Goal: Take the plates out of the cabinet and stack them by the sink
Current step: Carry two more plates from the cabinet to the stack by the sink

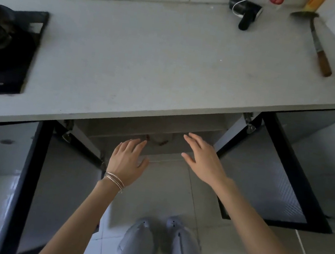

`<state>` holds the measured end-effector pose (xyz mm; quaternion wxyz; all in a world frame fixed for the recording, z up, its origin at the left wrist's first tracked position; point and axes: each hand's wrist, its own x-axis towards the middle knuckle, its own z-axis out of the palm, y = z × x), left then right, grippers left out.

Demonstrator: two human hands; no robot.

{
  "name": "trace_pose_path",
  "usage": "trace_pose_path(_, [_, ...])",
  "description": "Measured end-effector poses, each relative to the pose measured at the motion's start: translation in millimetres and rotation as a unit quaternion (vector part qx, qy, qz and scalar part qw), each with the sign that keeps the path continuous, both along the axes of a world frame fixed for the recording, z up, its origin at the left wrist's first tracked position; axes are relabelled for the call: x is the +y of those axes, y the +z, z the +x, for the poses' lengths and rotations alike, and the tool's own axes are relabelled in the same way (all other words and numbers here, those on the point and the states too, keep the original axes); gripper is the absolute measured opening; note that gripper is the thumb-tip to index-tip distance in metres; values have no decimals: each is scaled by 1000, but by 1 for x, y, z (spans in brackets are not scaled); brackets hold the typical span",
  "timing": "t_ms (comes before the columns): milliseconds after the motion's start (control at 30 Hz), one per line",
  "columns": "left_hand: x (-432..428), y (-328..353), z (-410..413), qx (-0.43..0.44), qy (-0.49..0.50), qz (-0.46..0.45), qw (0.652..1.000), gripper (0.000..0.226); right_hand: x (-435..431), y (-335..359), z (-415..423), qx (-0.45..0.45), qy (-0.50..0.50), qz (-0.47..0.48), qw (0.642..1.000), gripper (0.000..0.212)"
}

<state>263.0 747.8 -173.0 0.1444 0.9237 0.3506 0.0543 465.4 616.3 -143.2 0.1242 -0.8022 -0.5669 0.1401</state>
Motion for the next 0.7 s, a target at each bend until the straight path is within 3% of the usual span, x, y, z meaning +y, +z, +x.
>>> trace_pose_path(333, [23,-201,32,8,8,28,1000,55,39,-200,30,3,17,-13,1000,55])
trace_pose_path(700, [98,-460,62,-29,-20,60,998,52,83,-476,66,22,19,55,998,52])
